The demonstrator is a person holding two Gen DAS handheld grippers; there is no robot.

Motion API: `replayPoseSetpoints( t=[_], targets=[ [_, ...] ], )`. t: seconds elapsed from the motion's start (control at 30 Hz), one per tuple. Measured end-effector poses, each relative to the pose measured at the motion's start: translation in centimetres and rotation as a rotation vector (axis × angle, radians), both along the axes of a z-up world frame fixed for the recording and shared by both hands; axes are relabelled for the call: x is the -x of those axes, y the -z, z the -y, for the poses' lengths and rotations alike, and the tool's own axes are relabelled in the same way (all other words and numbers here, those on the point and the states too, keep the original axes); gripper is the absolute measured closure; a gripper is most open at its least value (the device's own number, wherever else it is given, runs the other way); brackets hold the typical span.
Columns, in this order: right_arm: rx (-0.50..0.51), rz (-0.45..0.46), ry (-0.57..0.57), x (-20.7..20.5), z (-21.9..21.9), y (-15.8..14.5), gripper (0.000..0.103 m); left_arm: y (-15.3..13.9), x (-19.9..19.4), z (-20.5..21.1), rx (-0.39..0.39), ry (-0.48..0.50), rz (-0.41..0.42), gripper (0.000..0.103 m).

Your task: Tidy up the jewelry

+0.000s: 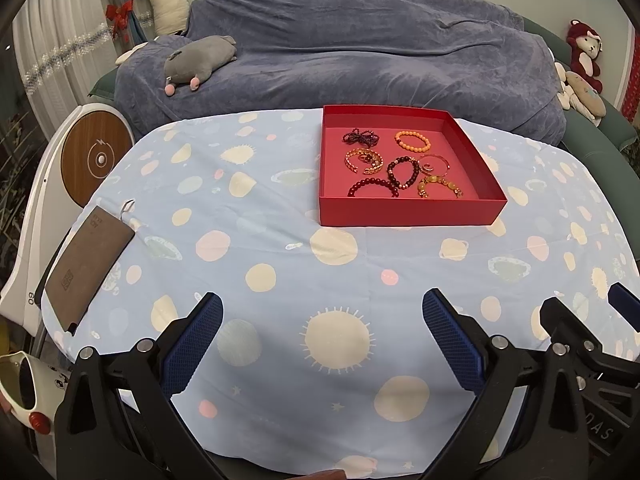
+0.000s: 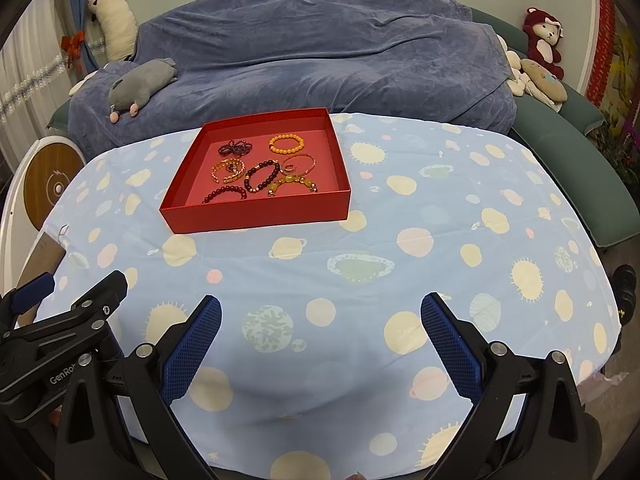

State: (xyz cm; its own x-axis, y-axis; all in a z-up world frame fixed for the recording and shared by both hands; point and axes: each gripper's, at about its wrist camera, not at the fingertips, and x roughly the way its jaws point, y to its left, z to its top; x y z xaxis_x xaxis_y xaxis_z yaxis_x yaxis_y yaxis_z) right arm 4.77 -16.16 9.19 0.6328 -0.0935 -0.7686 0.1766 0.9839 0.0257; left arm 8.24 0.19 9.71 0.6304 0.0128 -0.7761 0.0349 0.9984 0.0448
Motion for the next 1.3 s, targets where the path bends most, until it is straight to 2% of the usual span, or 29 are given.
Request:
replayPoseSetpoints(
  t=[1.3],
  targets=[
    [0.000, -0.011, 0.002, 0.19, -0.14, 0.42, 0.007, 0.82, -0.69, 0.38, -0.012, -0.008, -0.013, 0.008]
  ],
)
